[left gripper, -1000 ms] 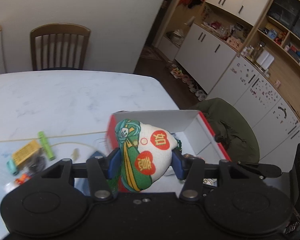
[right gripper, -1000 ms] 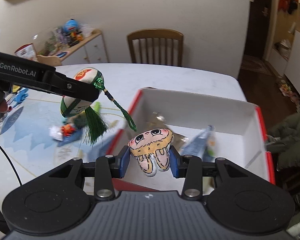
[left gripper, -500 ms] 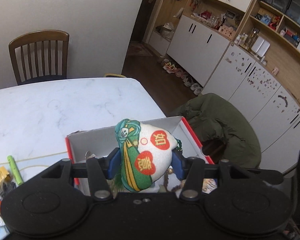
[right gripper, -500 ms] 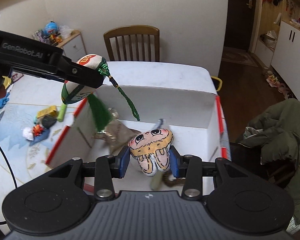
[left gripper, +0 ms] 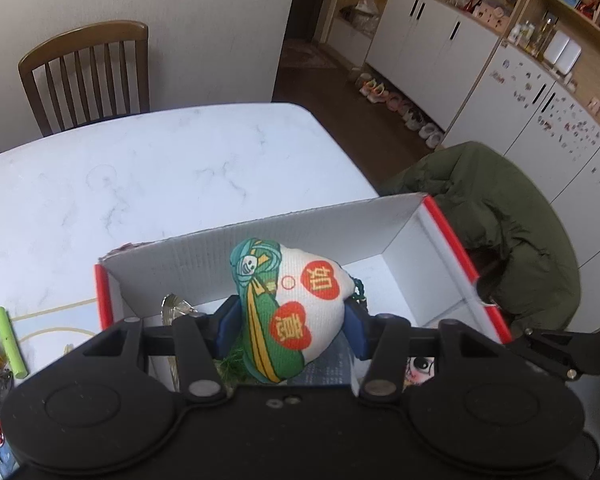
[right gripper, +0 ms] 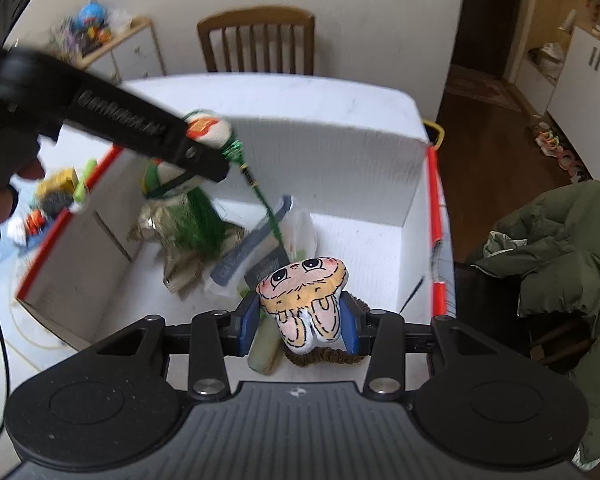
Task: Organize objects
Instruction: 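Carry the zongzi sachet and rabbit cookie over the red box with both tools, then lower both items into the box and open both tools to release, then withdraw both tools from the box back over the table items, then grasp the white bead bag with the left tool while the right tool grasps the black bag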
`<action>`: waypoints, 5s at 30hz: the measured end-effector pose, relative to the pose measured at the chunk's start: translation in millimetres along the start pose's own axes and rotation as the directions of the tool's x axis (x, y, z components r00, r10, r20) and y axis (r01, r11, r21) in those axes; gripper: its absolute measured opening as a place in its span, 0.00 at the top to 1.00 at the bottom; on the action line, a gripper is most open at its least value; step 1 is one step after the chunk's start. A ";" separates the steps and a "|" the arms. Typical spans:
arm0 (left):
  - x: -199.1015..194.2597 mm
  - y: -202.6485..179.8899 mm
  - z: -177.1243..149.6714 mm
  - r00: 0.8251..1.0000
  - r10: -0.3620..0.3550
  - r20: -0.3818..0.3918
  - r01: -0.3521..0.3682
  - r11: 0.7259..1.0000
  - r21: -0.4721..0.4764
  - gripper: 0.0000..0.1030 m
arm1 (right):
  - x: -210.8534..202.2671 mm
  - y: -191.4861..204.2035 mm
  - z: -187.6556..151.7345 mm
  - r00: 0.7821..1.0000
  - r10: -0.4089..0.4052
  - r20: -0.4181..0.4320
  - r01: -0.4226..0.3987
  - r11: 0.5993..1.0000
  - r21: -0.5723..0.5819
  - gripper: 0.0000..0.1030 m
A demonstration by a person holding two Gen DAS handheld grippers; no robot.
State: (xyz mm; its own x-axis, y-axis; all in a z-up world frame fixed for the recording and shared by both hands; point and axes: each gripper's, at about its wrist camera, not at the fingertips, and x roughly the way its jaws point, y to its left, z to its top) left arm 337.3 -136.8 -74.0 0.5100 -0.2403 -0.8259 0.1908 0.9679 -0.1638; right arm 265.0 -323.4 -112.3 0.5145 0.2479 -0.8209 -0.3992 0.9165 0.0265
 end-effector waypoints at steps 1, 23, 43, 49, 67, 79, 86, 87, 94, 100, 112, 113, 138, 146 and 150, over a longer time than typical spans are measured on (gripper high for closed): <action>4.6 -0.5 0.6 1.000 0.008 -0.007 -0.008 1.000 0.004 0.49 | 4.6 0.5 0.2 1.000 0.001 -0.009 -0.001 1.000 -0.008 0.60; 64.1 -8.4 -3.5 0.989 0.092 -0.119 -0.086 0.995 0.051 0.49 | 46.9 -0.6 -1.3 0.995 0.004 -0.095 -0.006 1.000 -0.026 0.60; 66.1 -11.5 -8.4 0.981 0.097 -0.165 -0.089 0.994 0.055 0.30 | 33.9 -7.5 -5.4 0.995 0.041 -0.095 -0.038 0.999 0.035 0.48; 49.2 -12.0 -11.1 0.987 0.093 -0.132 -0.087 0.995 0.054 0.26 | 17.6 -5.4 -6.6 0.997 0.051 -0.059 -0.049 0.998 0.041 0.43; -40.0 -16.0 -31.4 0.999 0.041 0.032 -0.042 0.998 0.054 0.18 | -38.8 1.9 -9.1 0.996 0.056 0.062 -0.060 0.997 0.055 0.37; -101.2 -5.5 -61.0 0.990 0.024 0.138 -0.034 0.997 0.069 0.11 | -72.9 24.0 -10.1 0.991 0.059 0.118 -0.067 0.996 0.065 0.29; -131.0 25.8 -82.4 0.982 0.034 0.186 -0.039 0.999 0.024 0.06 | -84.9 48.9 -8.2 0.983 0.083 0.162 -0.096 0.992 0.076 0.21; -135.0 32.3 -85.5 0.981 0.035 0.191 -0.038 0.999 0.012 0.05 | -85.9 54.1 -7.2 0.982 0.086 0.168 -0.100 0.992 0.076 0.20; -161.0 80.7 -106.0 0.968 0.080 0.237 -0.071 0.996 -0.045 0.01 | -84.5 99.3 3.1 0.975 0.114 0.191 -0.126 0.991 0.050 0.19; -170.7 126.9 -122.8 0.960 0.126 0.252 -0.105 0.990 -0.094 0.00 | -70.9 145.0 15.3 0.979 0.118 0.164 -0.125 0.992 0.031 0.18; -176.1 219.0 -149.2 0.956 0.182 0.230 -0.150 0.977 -0.149 0.00 | -29.4 215.7 43.4 0.987 0.139 0.075 -0.143 0.988 0.054 0.18; -175.0 225.1 -150.8 0.956 0.182 0.229 -0.150 0.977 -0.150 0.00 | -25.5 220.1 45.3 0.988 0.138 0.069 -0.142 0.988 0.055 0.18; -96.2 298.3 -187.2 0.988 0.089 0.129 -0.060 0.975 -0.213 0.01 | 80.0 289.3 99.0 0.997 0.074 -0.033 -0.072 0.996 0.058 0.18; -82.3 306.3 -191.2 0.987 0.103 0.127 -0.071 0.969 -0.238 0.05 | 121.1 307.9 113.7 0.993 0.086 -0.082 -0.083 0.996 0.043 0.18; -78.6 308.8 -193.8 0.986 0.105 0.126 -0.073 0.968 -0.238 0.12 | 132.4 312.7 119.7 0.993 0.090 -0.078 -0.086 0.995 0.048 0.18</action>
State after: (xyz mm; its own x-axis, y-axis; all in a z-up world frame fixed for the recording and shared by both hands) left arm 193.6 195.3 -164.2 0.6286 -0.1444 -0.7642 -0.0523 0.9725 -0.2268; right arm 299.1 33.6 -144.4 0.4156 0.3037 -0.8573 -0.4051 0.9058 0.1245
